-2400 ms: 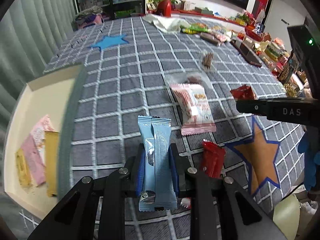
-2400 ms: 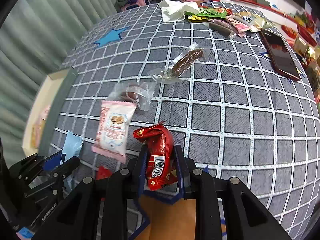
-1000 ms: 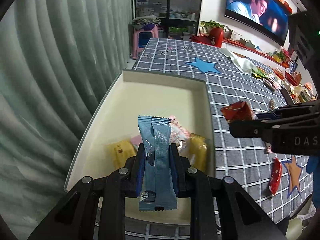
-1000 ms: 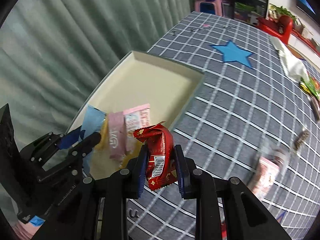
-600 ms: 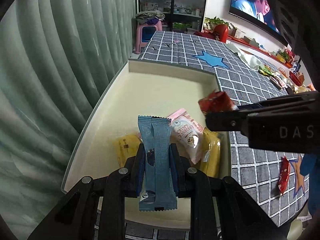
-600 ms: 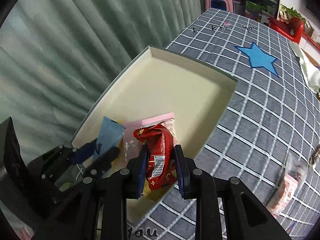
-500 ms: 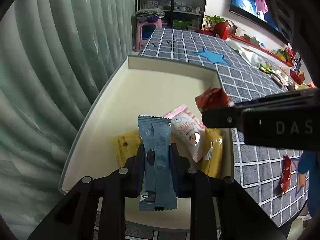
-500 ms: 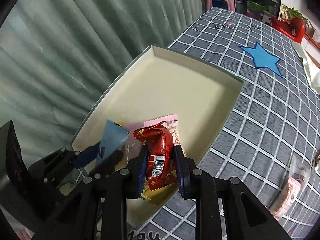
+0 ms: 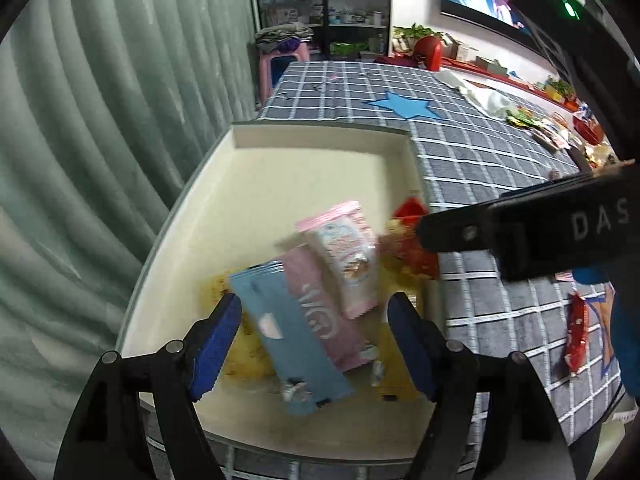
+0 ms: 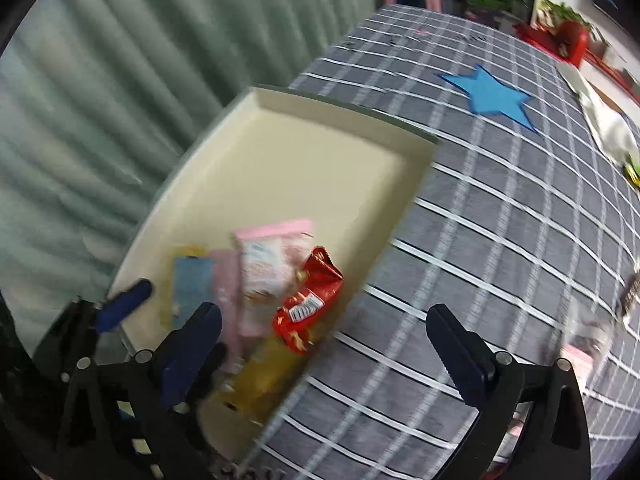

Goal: Organize snacks
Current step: 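Grasp the red bar on the tablecloth with the left tool, then grasp the second Crispy Cranberry pack with the right tool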

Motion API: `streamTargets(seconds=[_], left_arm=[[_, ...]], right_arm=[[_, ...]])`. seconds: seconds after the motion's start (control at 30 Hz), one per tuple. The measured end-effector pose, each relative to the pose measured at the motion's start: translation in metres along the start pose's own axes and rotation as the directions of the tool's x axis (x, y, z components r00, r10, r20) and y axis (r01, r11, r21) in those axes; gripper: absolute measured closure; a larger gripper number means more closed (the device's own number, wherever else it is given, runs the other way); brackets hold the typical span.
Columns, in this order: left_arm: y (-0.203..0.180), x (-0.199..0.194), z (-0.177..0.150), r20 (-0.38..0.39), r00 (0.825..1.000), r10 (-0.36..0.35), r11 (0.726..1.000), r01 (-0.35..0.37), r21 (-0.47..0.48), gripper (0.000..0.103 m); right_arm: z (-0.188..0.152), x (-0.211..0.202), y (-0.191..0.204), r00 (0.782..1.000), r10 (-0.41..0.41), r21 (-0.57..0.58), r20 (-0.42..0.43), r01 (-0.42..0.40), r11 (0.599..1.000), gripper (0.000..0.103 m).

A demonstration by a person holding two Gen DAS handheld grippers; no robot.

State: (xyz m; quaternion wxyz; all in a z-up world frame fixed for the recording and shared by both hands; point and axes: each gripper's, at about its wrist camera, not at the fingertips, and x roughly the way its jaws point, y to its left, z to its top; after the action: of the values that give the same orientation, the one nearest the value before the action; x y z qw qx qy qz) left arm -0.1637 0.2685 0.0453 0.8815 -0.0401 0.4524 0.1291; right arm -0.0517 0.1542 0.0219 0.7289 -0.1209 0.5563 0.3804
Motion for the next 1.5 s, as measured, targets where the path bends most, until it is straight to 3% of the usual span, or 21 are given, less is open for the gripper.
streamTargets(seconds=[0.27,0.4,0.53,0.77,0.9,1.1,1.2,1.27,1.33,1.5], left_arm=[[-0.067,-0.01,0.001,-0.011,0.994,-0.111,0.987,0.112,0.115,0.023],[-0.116,-0.011,-0.006,-0.06,0.978,-0.198,0.956,0.206,0.207,0.023],[-0.169,-0.011,-0.019,-0.111,0.964,-0.24,0.907,0.263,0.328,0.022],[-0.228,-0.001,-0.031,-0.162,0.957,-0.24,0.858,0.287,0.426,0.021],[-0.246,0.013,-0.036,-0.184,0.962,-0.202,0.854,0.265,0.447,0.021],[-0.252,0.016,-0.036,-0.195,0.957,-0.213,0.868,0.277,0.413,0.023],[-0.251,0.013,-0.037,-0.209,0.946,-0.25,0.863,0.315,0.395,0.041],[-0.251,0.009,-0.038,-0.202,0.945,-0.257,0.852,0.32,0.414,0.069],[-0.248,0.007,-0.04,-0.199,0.948,-0.25,0.85,0.313,0.423,0.074],[-0.22,0.004,-0.046,-0.152,0.971,-0.183,0.88,0.231,0.414,0.074]], right_arm=[[-0.044,-0.042,-0.112,0.996,-0.073,0.244,0.042,0.061,0.968,0.0],[-0.076,-0.059,-0.158,0.989,-0.14,0.336,0.039,0.119,0.934,0.0],[-0.109,-0.067,-0.192,0.987,-0.161,0.404,0.018,0.141,0.904,0.0],[-0.137,-0.071,-0.213,0.988,-0.154,0.447,0.022,0.128,0.885,0.0],[-0.142,-0.076,-0.219,0.99,-0.138,0.453,0.041,0.105,0.885,0.0],[-0.139,-0.079,-0.221,0.991,-0.119,0.445,0.059,0.081,0.892,0.0],[-0.13,-0.075,-0.221,0.993,-0.103,0.445,0.058,0.066,0.893,0.0],[-0.125,-0.07,-0.219,0.994,-0.093,0.443,0.055,0.059,0.895,0.0],[-0.118,-0.064,-0.214,0.995,-0.086,0.435,0.045,0.058,0.898,0.0],[-0.101,-0.047,-0.198,0.997,-0.078,0.403,0.022,0.063,0.913,0.0]])
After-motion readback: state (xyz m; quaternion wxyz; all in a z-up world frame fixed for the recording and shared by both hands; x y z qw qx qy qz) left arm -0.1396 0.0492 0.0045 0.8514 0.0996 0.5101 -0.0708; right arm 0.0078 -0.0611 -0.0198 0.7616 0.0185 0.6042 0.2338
